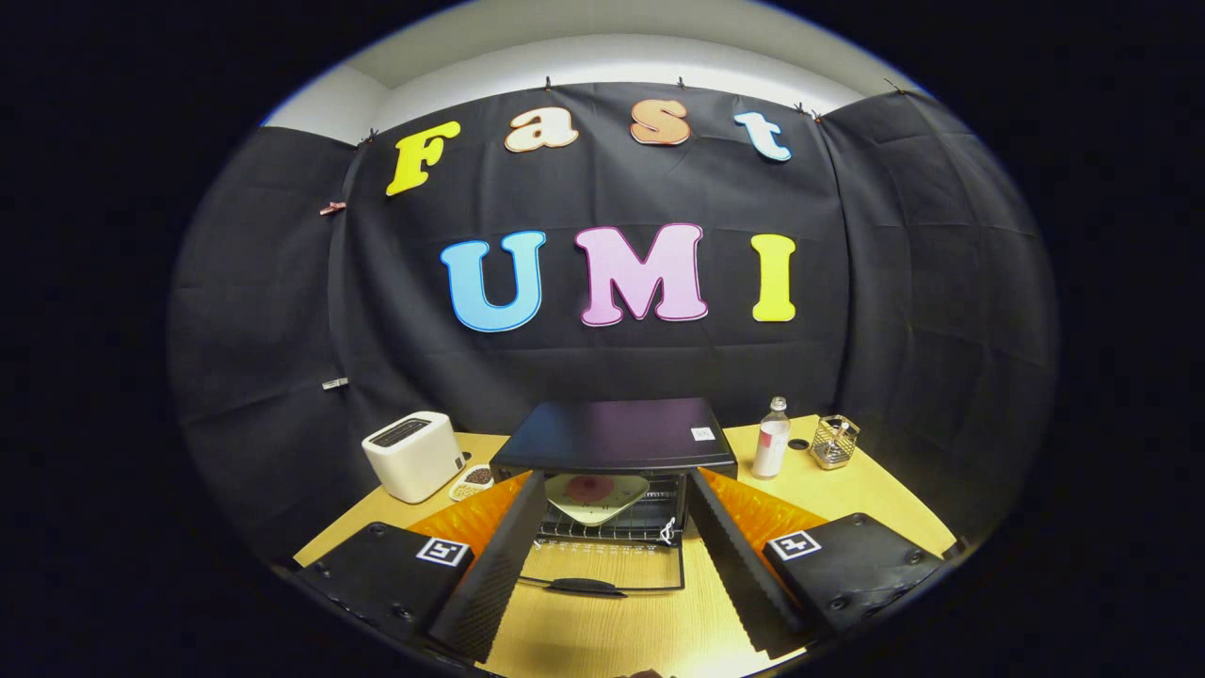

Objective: Open the toaster oven, put the food inside, and close the toaster oven door.

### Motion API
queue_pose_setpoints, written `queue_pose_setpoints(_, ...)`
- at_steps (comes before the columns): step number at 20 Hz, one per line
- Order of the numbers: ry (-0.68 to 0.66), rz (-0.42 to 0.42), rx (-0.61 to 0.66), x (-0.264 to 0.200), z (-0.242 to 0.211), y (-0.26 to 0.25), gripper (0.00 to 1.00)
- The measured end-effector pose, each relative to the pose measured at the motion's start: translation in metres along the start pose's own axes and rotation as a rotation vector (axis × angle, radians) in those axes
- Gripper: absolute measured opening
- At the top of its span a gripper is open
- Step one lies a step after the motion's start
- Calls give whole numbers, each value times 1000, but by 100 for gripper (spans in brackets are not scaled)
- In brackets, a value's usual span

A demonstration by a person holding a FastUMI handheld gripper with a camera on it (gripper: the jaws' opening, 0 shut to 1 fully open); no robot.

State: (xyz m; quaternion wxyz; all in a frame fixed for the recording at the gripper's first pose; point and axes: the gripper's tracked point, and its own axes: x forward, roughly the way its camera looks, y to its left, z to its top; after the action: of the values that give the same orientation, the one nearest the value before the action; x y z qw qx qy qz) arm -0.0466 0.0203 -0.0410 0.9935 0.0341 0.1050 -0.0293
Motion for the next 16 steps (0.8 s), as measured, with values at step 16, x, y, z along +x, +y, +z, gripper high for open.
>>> queue_pose_setpoints(16,55,16,8,10,-22,6,99)
